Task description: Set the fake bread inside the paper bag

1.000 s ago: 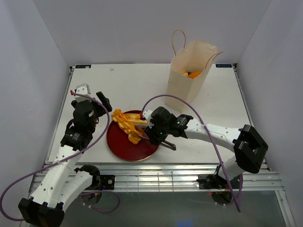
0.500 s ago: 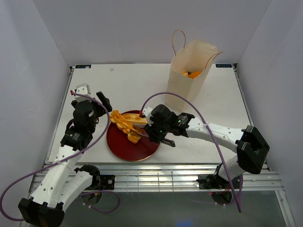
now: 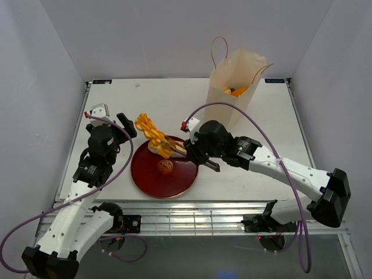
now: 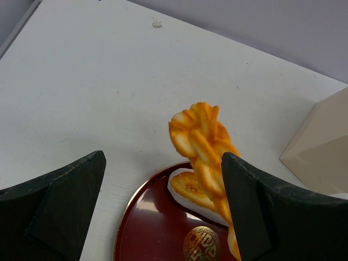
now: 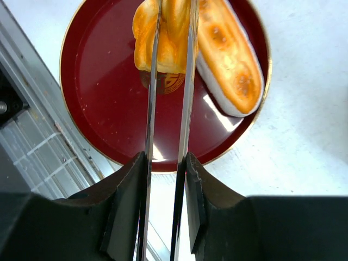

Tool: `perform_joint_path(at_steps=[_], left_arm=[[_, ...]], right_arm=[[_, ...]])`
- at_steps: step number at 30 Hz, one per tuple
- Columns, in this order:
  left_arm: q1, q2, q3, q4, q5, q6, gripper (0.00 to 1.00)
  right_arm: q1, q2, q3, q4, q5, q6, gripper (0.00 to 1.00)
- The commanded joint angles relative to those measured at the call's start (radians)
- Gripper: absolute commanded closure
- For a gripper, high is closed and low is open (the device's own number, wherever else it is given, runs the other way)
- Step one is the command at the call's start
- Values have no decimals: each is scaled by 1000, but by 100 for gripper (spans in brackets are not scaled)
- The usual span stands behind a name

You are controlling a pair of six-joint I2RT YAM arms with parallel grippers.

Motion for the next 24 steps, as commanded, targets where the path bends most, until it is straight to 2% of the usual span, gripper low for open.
perform_joint_path(at_steps=[1,12,24], left_arm=[[-5,-22,0,-4,-13,-4,2],[-6,-23,2,-6,-5,-3,2],[-5,-25,2,-6,-2,-3,2]], right_arm=[[-14,-76,58,18,78,10,77],[-54,-243,141,21,329,16,73],[-101,-336,190,60,592,17,73]])
